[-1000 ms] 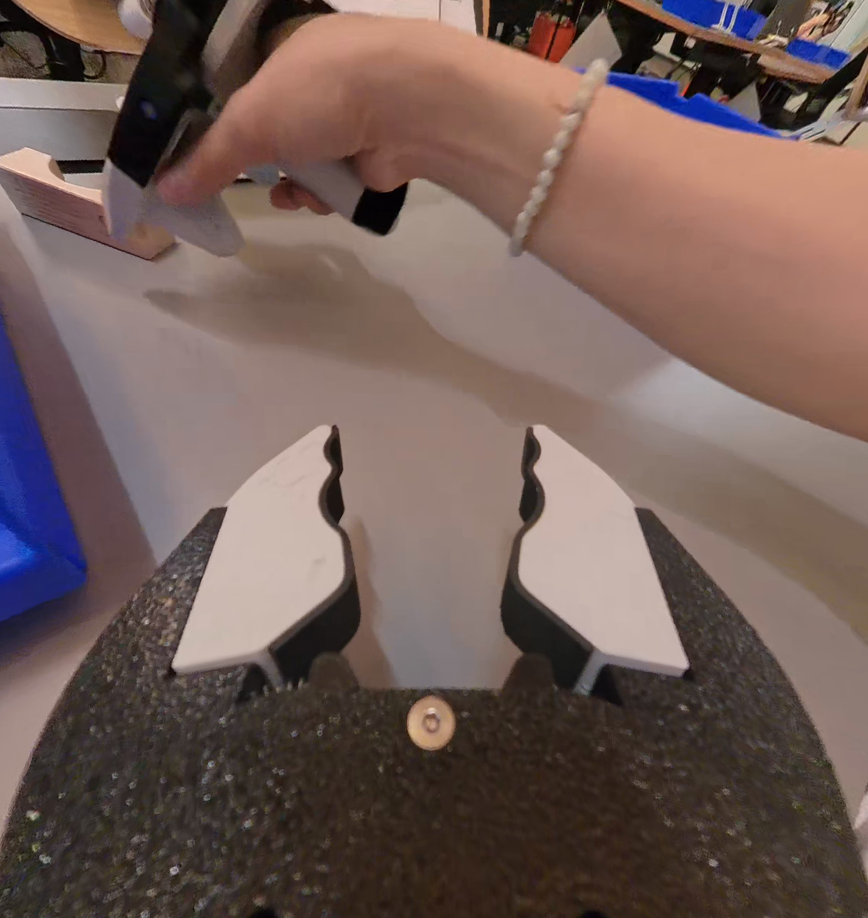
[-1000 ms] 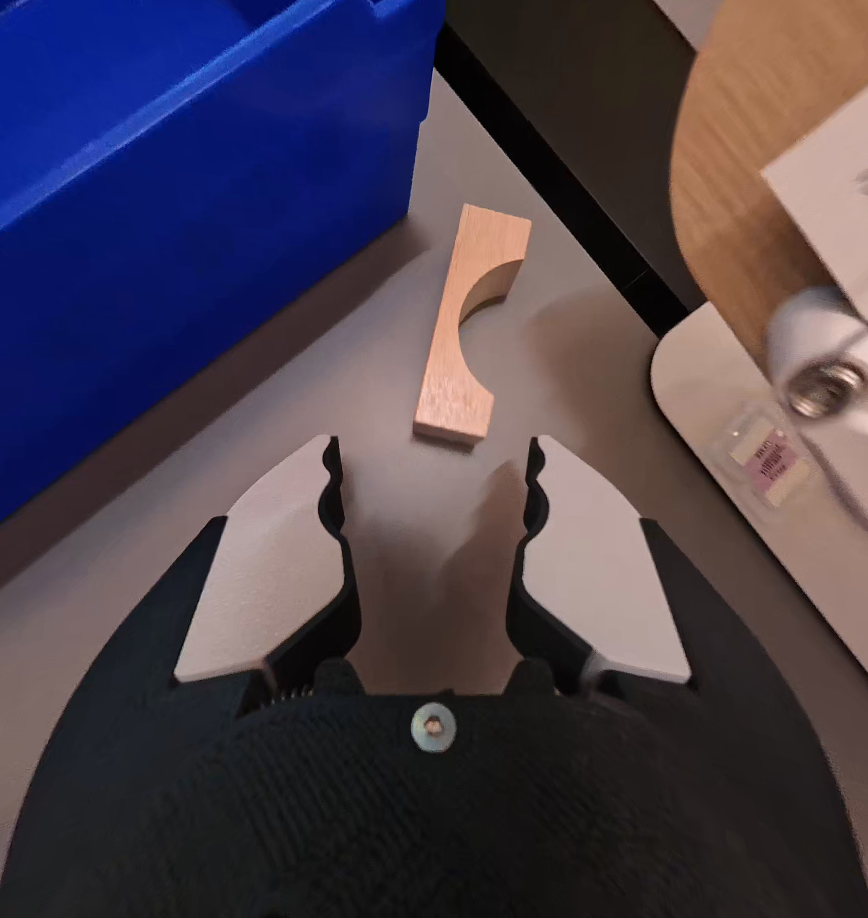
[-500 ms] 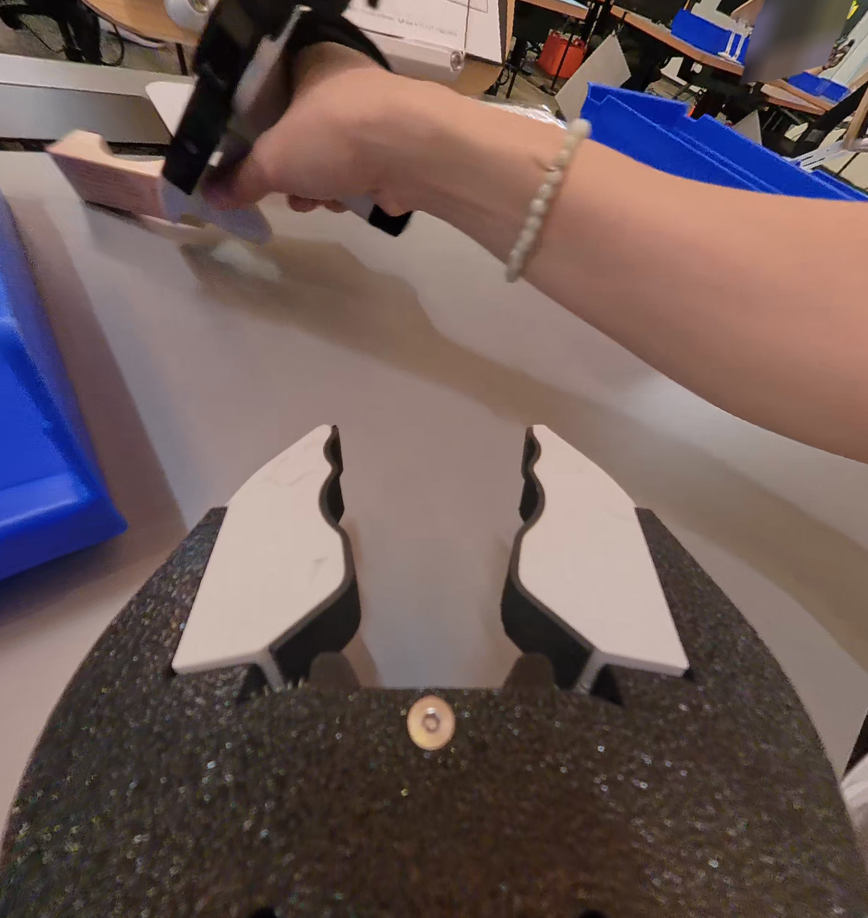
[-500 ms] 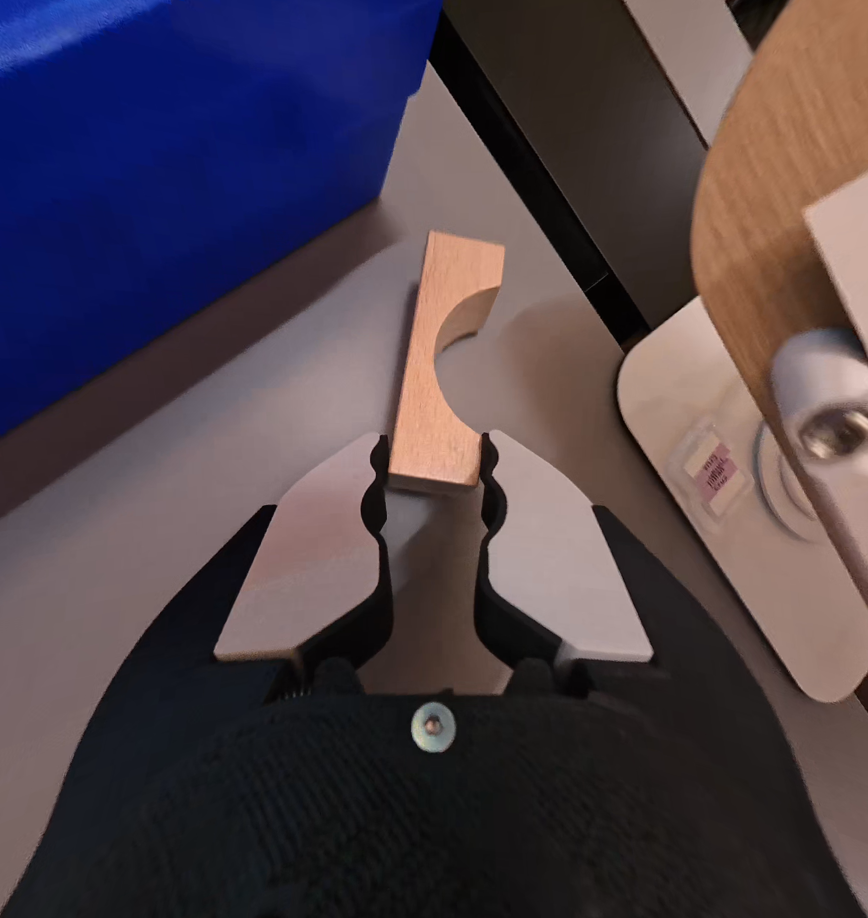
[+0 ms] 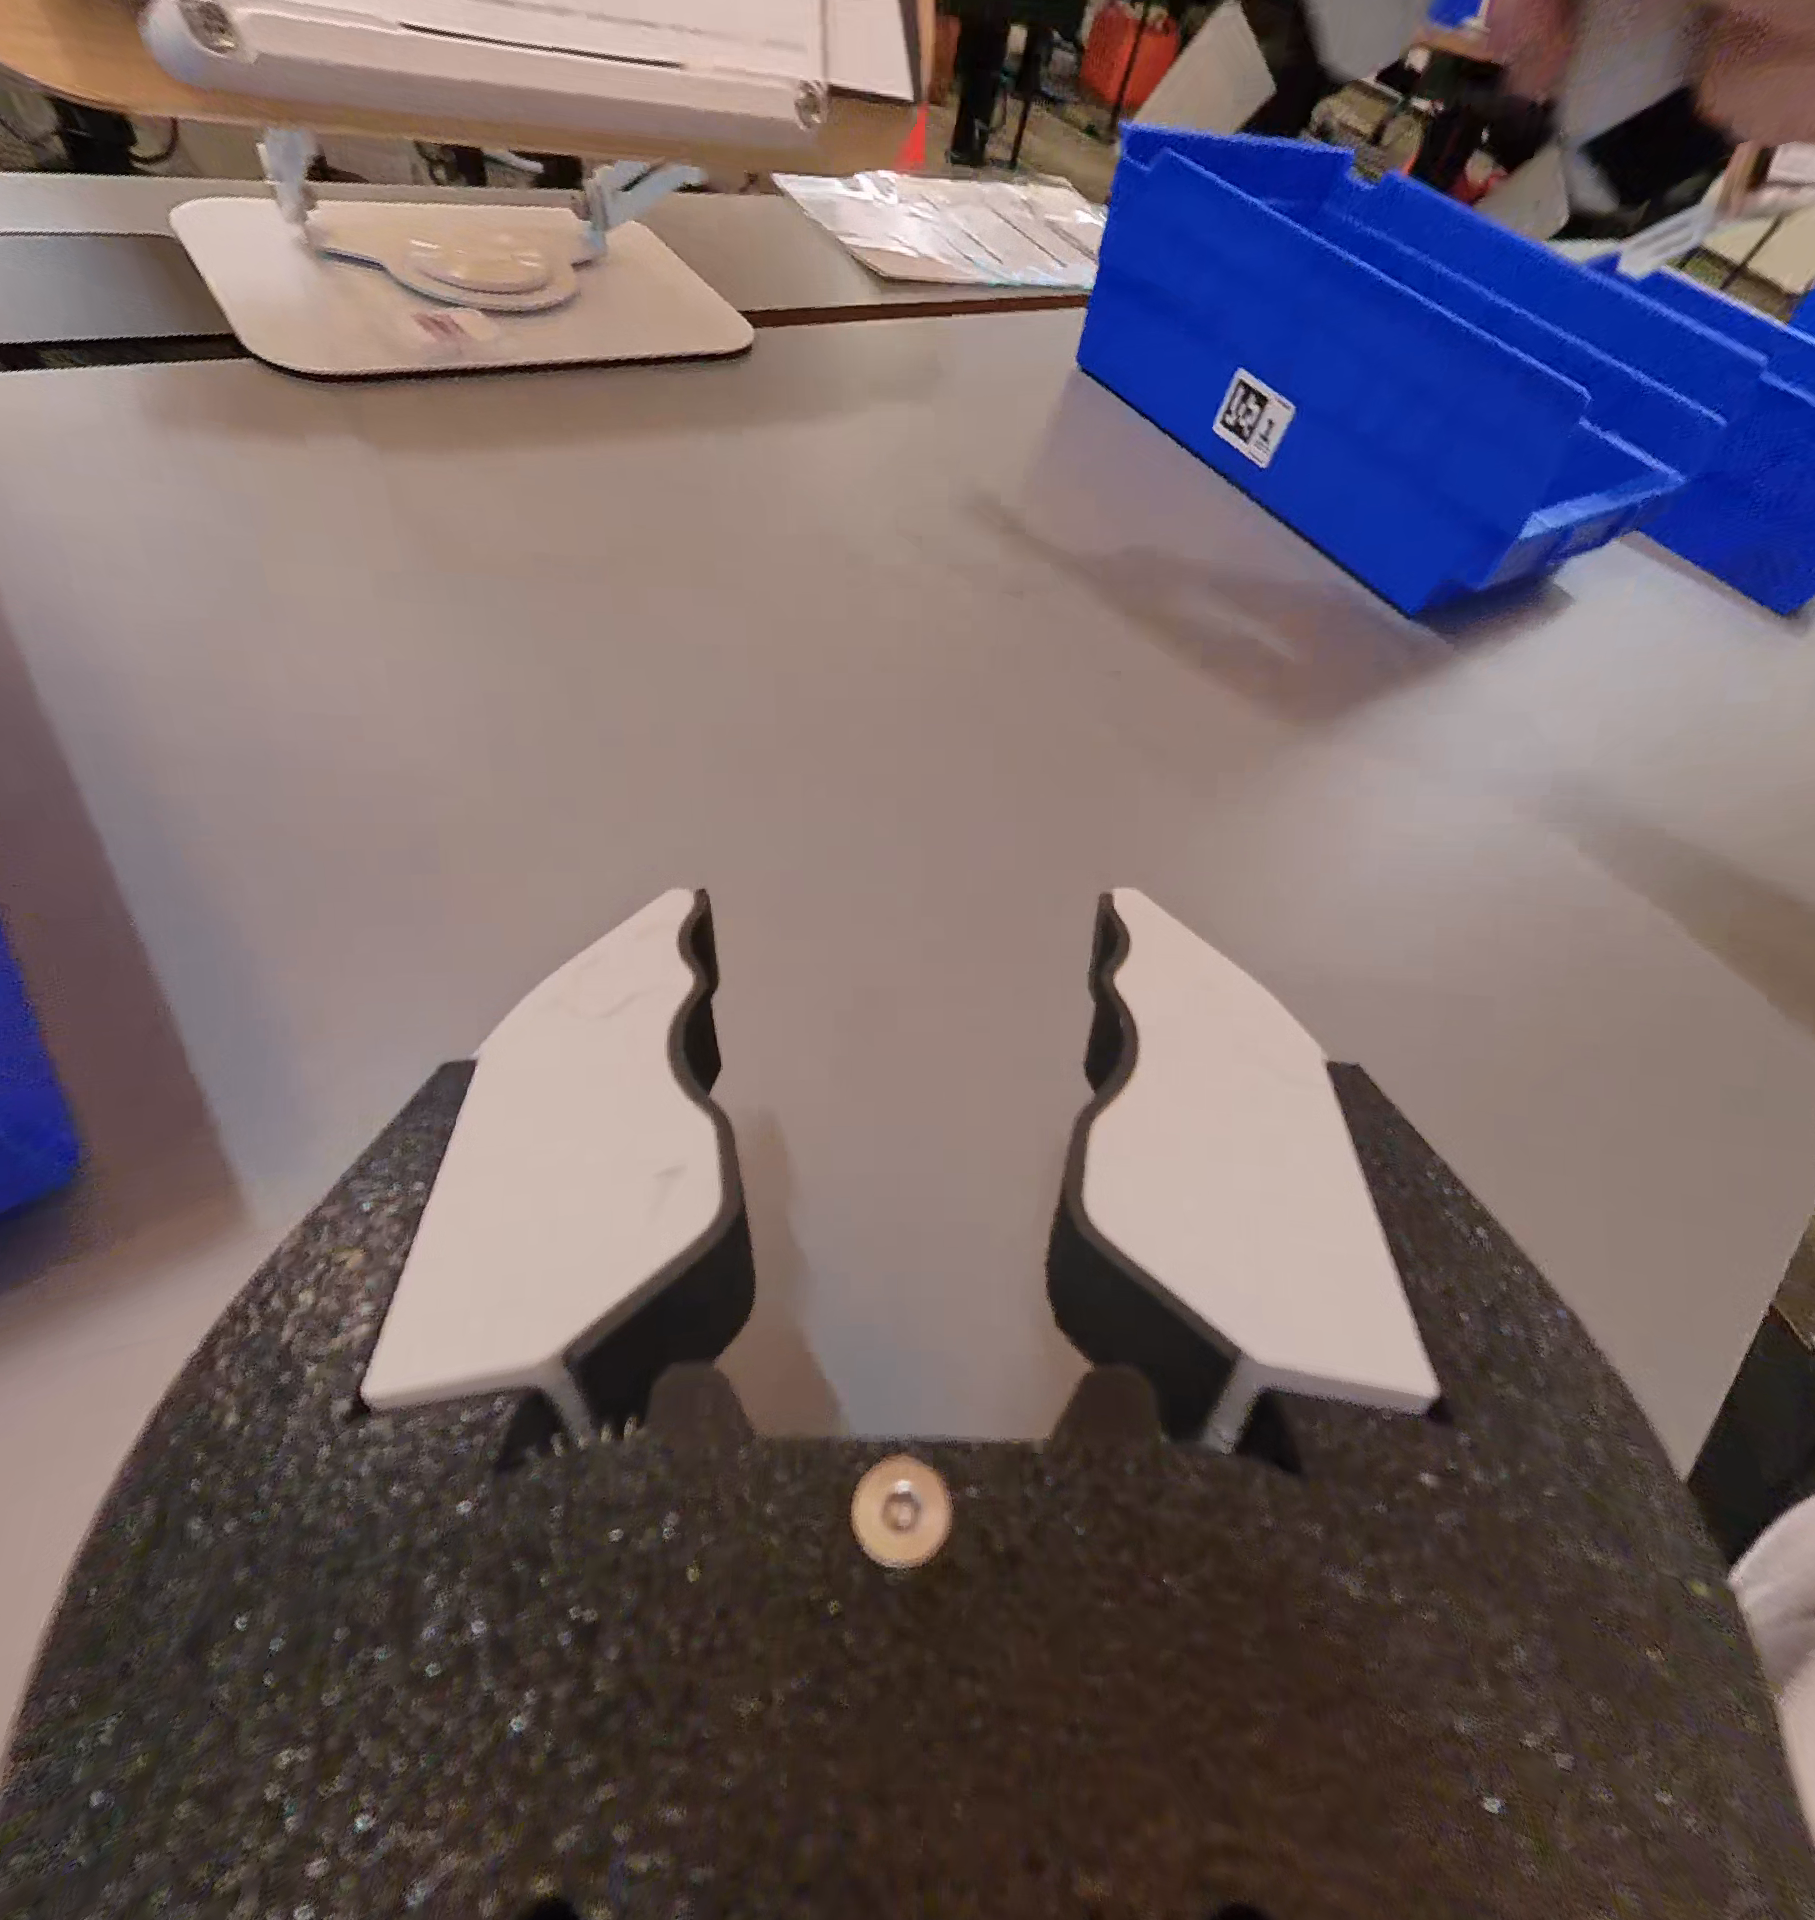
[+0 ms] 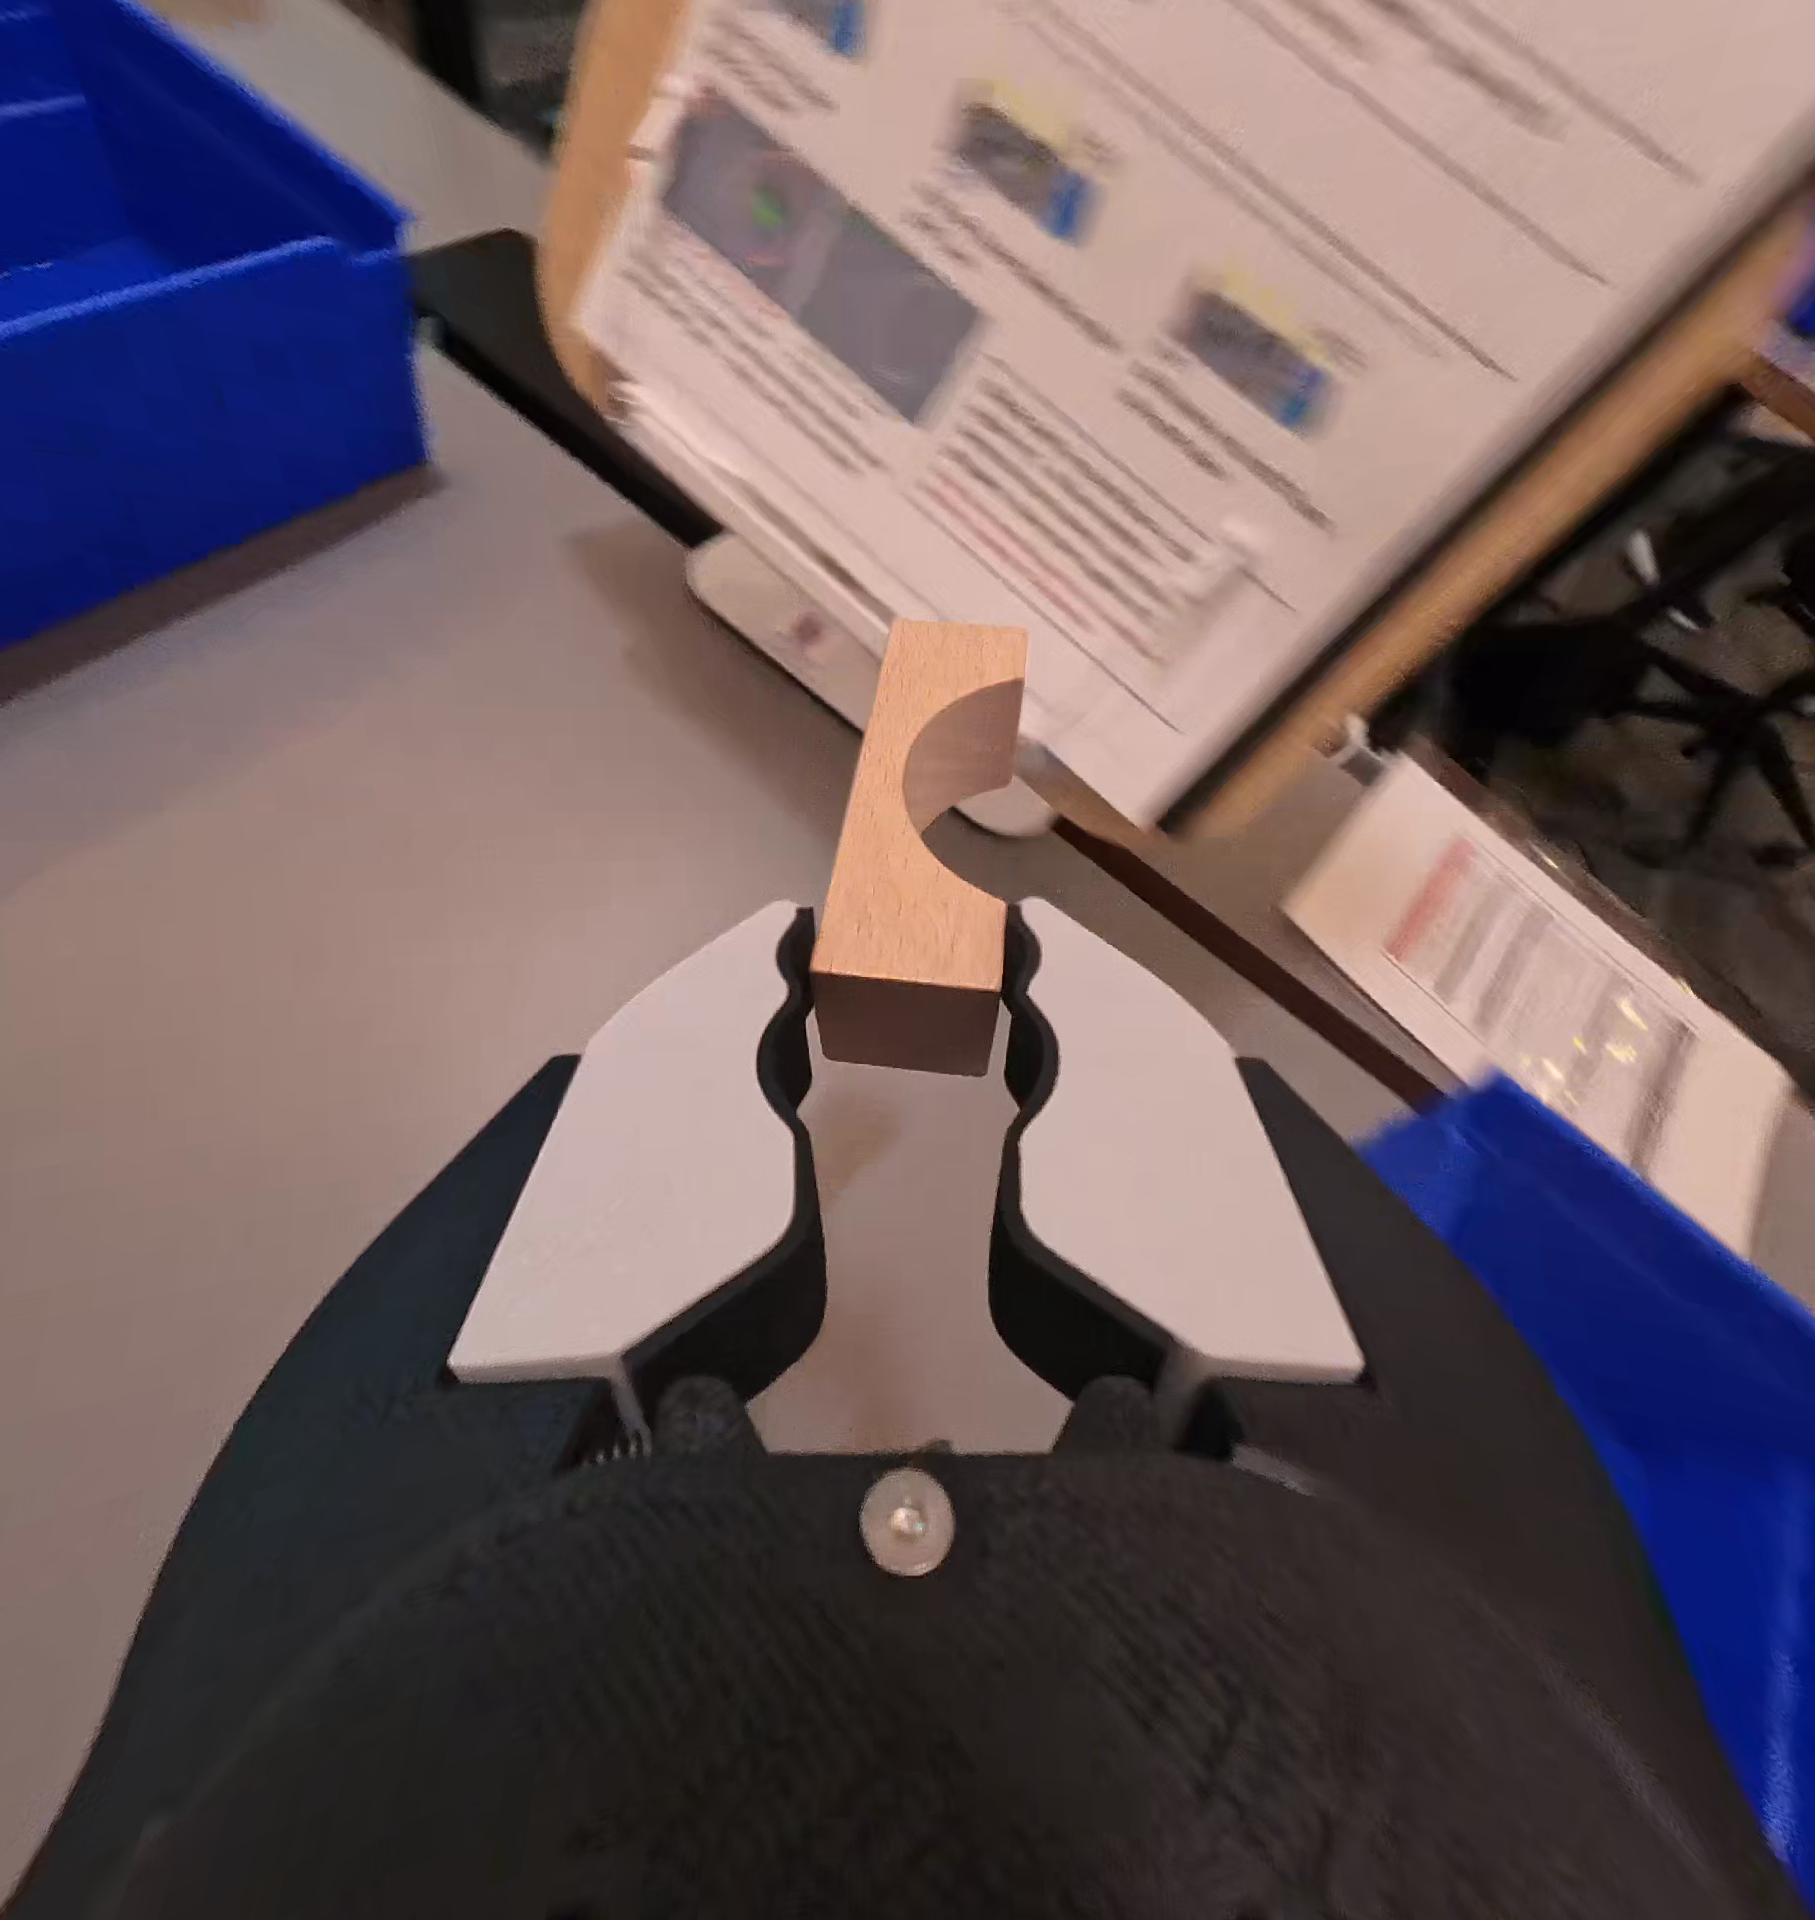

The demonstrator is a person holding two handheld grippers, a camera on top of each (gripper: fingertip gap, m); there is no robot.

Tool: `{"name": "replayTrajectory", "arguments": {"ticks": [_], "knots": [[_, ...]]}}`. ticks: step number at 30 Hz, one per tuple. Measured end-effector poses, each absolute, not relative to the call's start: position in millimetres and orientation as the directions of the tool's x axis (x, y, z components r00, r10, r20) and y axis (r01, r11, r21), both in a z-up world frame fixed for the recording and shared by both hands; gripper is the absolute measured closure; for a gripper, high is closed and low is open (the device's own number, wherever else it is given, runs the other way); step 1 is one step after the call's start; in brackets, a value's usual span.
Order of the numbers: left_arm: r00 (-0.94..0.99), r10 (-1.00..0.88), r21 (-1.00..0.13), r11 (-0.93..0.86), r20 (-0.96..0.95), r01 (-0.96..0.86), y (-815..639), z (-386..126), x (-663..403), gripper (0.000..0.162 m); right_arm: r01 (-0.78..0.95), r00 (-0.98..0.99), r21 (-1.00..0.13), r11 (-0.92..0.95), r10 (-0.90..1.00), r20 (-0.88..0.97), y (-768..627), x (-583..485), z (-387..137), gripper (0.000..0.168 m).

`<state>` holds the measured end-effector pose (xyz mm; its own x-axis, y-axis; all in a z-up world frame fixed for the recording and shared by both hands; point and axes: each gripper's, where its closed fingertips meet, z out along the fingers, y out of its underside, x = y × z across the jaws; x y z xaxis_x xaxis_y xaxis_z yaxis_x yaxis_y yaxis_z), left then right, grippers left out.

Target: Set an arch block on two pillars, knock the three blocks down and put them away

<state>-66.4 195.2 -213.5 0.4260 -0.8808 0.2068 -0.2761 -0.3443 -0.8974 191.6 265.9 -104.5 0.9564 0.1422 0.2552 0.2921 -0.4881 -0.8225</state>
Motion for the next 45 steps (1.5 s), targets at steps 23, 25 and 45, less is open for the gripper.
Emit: {"name": "replayTrajectory", "arguments": {"ticks": [23,25,45], "knots": [[0.271,-0.950,-0.848,-0.269,0.156,-0.457,137.1,-218.5,18.2,0.091,-0.064,0.982,-0.714,-0.697,-0.171,0.079,99.4,386.9,-236.6,0.127],[0.256,-0.953,-0.837,-0.271,0.163,-0.475,134.1,-218.7,26.2,0.090,-0.079,0.983,-0.728,-0.681,-0.174,0.056,95.1,378.9,-226.9,0.107],[0.129,-0.991,-0.851,-0.100,0.038,-0.516,157.8,-168.8,118.7,0.087,-0.037,0.988,-0.920,-0.391,-0.151,0.024,54.4,327.8,-165.1,0.103]]}}
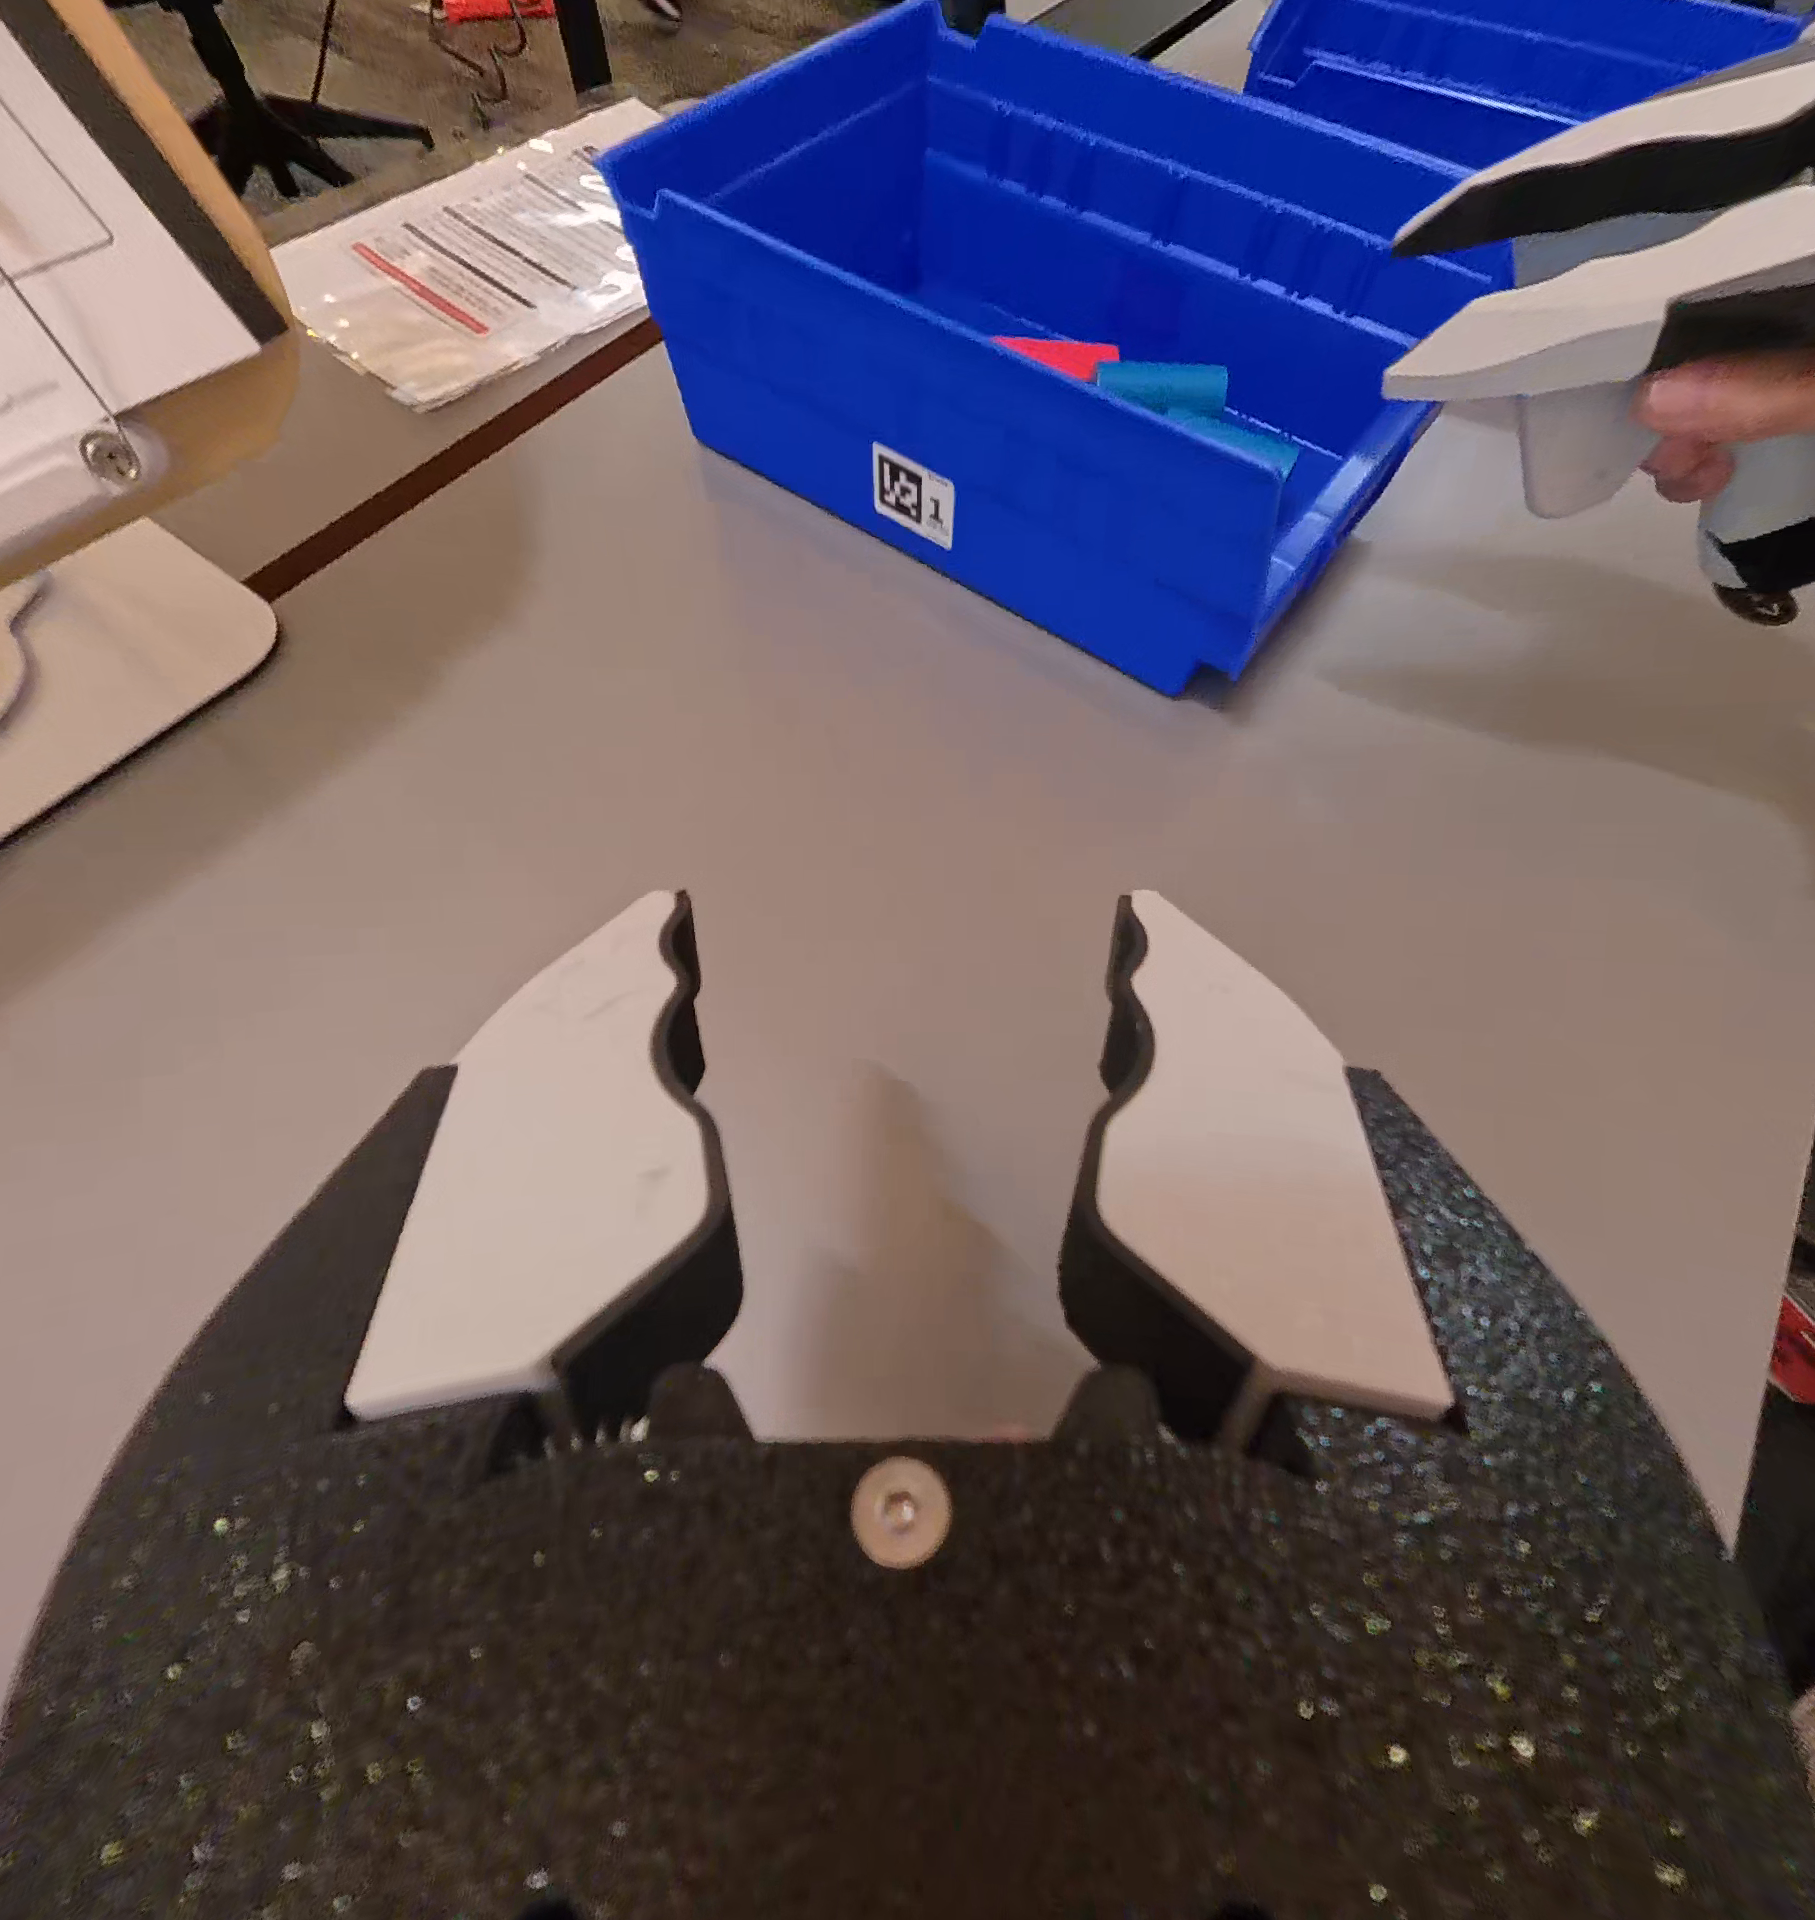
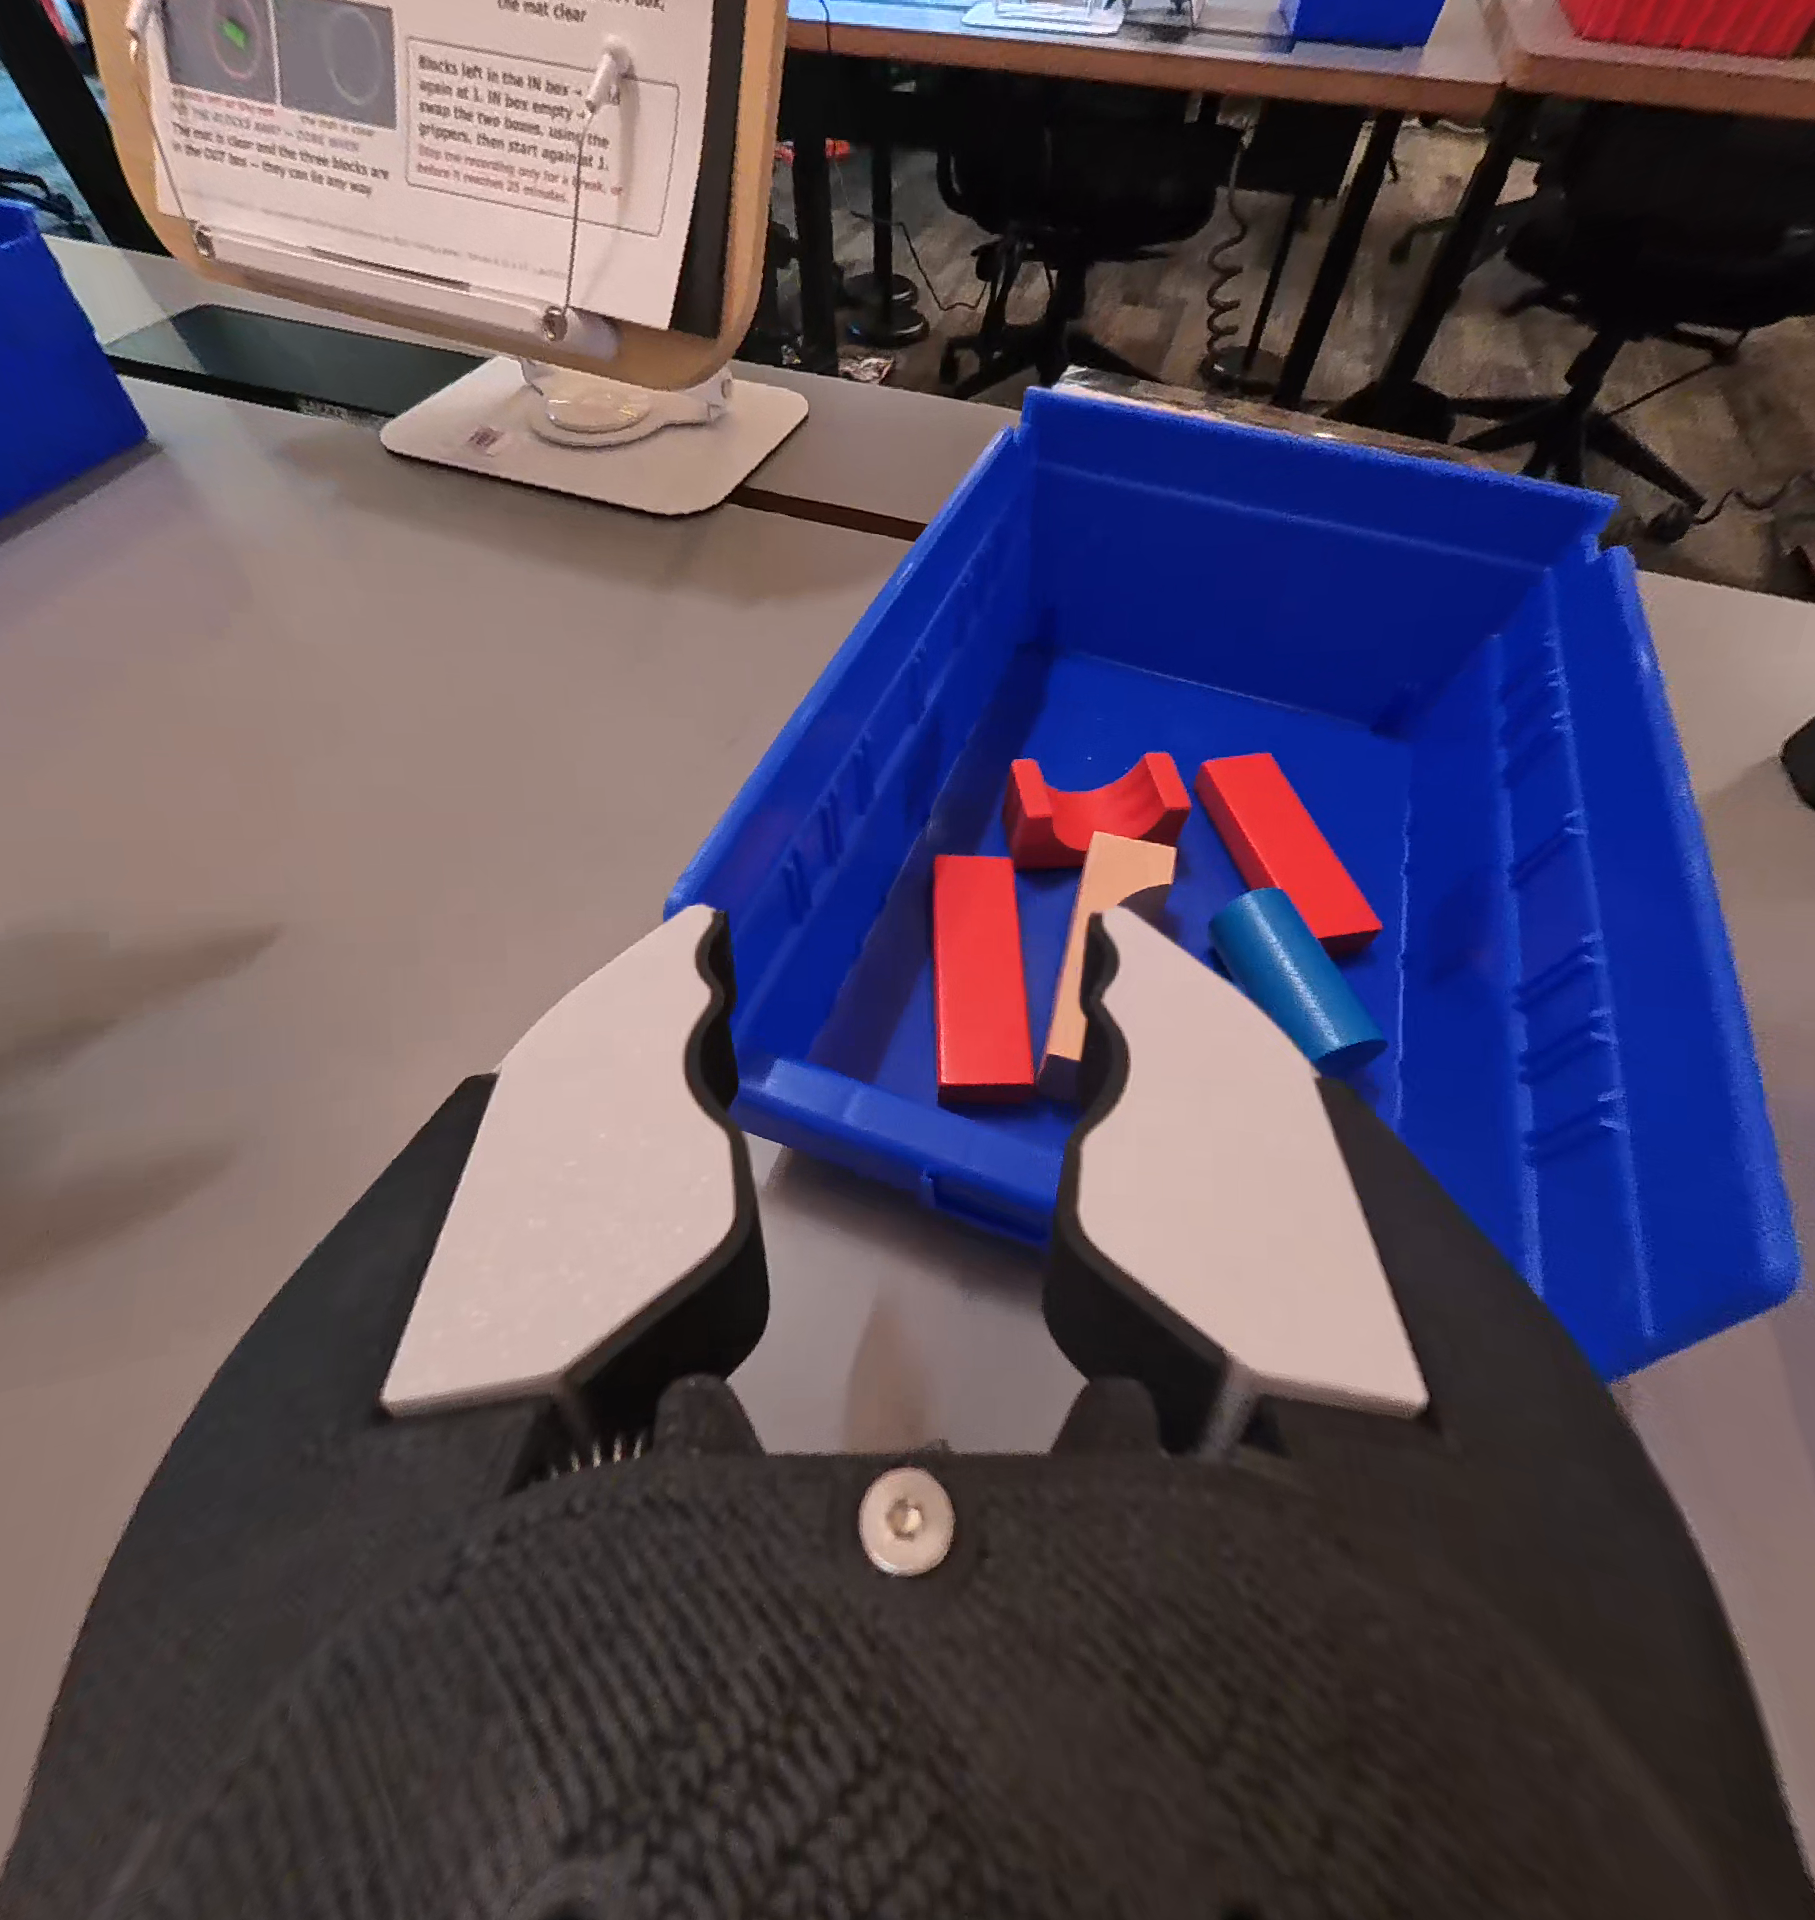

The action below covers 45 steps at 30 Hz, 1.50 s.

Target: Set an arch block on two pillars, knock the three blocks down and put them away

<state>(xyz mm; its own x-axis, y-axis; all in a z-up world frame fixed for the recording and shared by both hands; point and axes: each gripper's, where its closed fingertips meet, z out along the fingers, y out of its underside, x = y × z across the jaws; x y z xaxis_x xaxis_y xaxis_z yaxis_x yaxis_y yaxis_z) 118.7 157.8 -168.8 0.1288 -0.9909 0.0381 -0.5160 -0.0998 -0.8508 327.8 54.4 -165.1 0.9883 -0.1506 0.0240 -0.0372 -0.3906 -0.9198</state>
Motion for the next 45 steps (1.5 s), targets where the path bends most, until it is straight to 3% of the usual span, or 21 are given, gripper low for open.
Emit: {"name": "replayTrajectory", "arguments": {"ticks": [5,12,16,22,27,28,34,45], "knots": [[0.162,-0.986,-0.863,-0.103,0.025,-0.494,162.3,-162.7,136.9,0.088,-0.020,0.984,-0.908,-0.419,-0.167,0.056,46.2,338.0,-175.1,0.103],[0.155,-0.977,-0.883,-0.199,0.146,-0.425,124.7,-154.8,217.2,0.083,-0.052,0.959,-0.915,-0.401,-0.275,0.066,24.2,368.2,-169.7,0.104],[0.210,-0.968,-0.848,-0.223,0.135,-0.481,105.6,-160.4,279.4,0.073,-0.063,0.943,-0.927,-0.369,-0.326,0.066,11.4,380.2,-160.8,0.104],[0.313,-0.945,-0.729,-0.277,0.091,-0.625,104.2,-202.9,328.3,0.075,-0.069,0.937,-0.940,-0.335,-0.346,0.055,0.0,386.2,-154.9,0.104],[0.368,-0.927,-0.670,-0.316,0.068,-0.671,116.7,-243.6,333.7,0.094,-0.076,0.941,-0.940,-0.331,-0.337,0.043,-2.2,384.5,-155.4,0.104],[0.369,-0.926,-0.690,-0.319,0.079,-0.650,118.6,-242.8,336.0,0.106,-0.069,0.942,-0.941,-0.330,-0.332,0.048,-2.0,383.4,-154.3,0.104],[0.424,-0.902,-0.705,-0.250,-0.079,-0.663,160.2,-241.1,325.2,0.143,-0.047,0.948,-0.945,-0.324,-0.312,0.059,1.8,376.1,-149.6,0.104],[0.389,-0.921,-0.708,-0.255,-0.030,-0.659,198.7,-240.2,239.8,0.151,0.016,0.963,-0.950,-0.313,-0.250,0.099,14.7,350.7,-135.3,0.104]]}}
